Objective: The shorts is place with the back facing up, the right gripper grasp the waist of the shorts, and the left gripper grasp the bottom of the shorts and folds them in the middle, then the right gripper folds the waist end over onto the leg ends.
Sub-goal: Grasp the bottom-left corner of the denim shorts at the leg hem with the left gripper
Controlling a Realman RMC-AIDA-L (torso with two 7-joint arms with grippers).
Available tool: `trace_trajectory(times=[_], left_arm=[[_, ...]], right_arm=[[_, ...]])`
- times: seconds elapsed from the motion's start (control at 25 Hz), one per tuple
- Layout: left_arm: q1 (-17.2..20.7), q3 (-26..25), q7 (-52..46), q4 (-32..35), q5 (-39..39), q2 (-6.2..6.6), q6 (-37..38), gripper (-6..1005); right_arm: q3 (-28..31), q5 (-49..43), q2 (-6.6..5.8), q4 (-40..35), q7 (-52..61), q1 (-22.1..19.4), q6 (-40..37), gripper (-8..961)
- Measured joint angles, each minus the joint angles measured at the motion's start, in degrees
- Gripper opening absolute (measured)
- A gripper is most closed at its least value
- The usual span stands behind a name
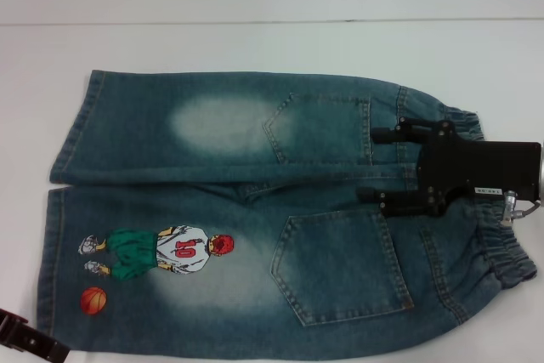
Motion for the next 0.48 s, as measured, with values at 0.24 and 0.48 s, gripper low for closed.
trace_trajectory(times=[0.24,0.48], left_arm=[[-0.4,0.0,0.1,0.0,0.0,-0.12,0.1,797],[-1.1,-0.1,0.4,0.0,-0.6,-0.39,0.1,796]], right_arm=[[0.0,0.0,0.0,0.0,0.0,0.1,0.0,878],[0.3,0.0,0.09,0.0,0.0,0.2,-0.1,878]])
